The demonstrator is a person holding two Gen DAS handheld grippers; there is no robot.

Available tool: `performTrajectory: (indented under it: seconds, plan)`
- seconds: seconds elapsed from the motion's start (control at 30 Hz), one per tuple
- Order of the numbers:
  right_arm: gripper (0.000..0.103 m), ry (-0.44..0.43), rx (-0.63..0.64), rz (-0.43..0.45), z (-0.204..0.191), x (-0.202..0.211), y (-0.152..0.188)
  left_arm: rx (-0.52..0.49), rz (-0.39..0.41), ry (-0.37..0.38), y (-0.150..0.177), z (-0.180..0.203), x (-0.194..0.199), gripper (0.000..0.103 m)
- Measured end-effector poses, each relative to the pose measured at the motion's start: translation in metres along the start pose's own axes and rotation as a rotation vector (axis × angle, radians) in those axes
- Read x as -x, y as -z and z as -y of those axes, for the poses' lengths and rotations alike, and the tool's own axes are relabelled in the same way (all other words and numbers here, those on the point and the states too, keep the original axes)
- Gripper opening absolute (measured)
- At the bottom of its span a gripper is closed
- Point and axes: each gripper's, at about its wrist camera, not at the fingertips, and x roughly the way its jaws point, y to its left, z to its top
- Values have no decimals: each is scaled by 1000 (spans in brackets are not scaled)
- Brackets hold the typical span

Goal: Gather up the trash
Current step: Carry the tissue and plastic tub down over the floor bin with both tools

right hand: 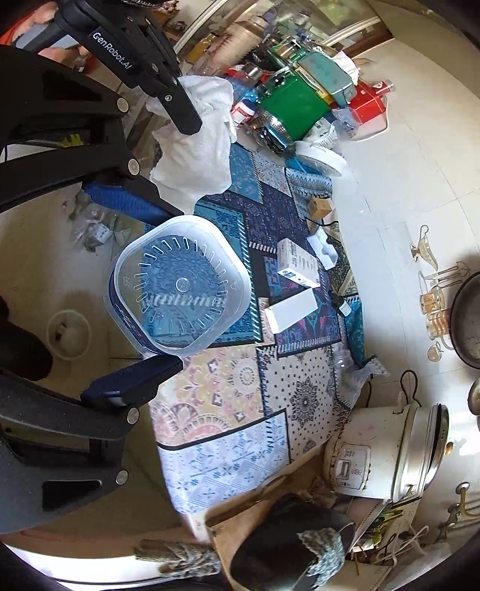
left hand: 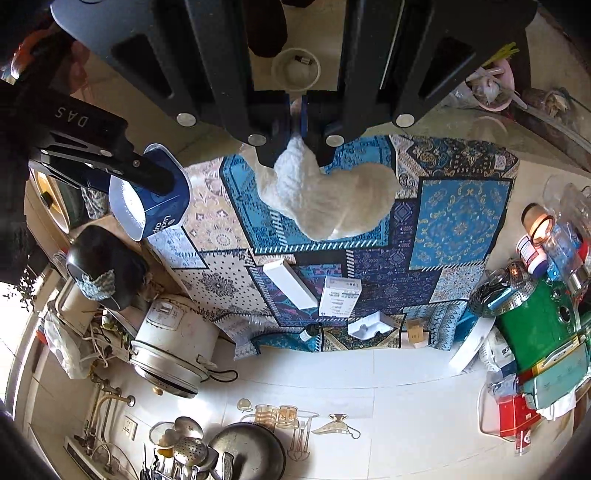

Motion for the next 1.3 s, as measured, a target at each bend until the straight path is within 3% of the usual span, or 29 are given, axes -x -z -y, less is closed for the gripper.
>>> performTrajectory:
  seconds: [0.33,0.6,0.83,1.0,1.3]
  plan:
    - [68,49,-56,-96,-1,-6,66,1,-181,60,78,-6,-19,2]
    - [68,90,-71,-218,28,-53,110,25,-348,93,148,5,-84,2]
    - [68,50,-120,-302,72,-132,154,82,-442,51,220,3,-176,2]
    - [68,16,-137,-360,104,-206,192,139,-459,41,275,-5,-248,2]
    - [68,20,-140,-459,146,-334,288,211,-492,17,386,-25,-368,2]
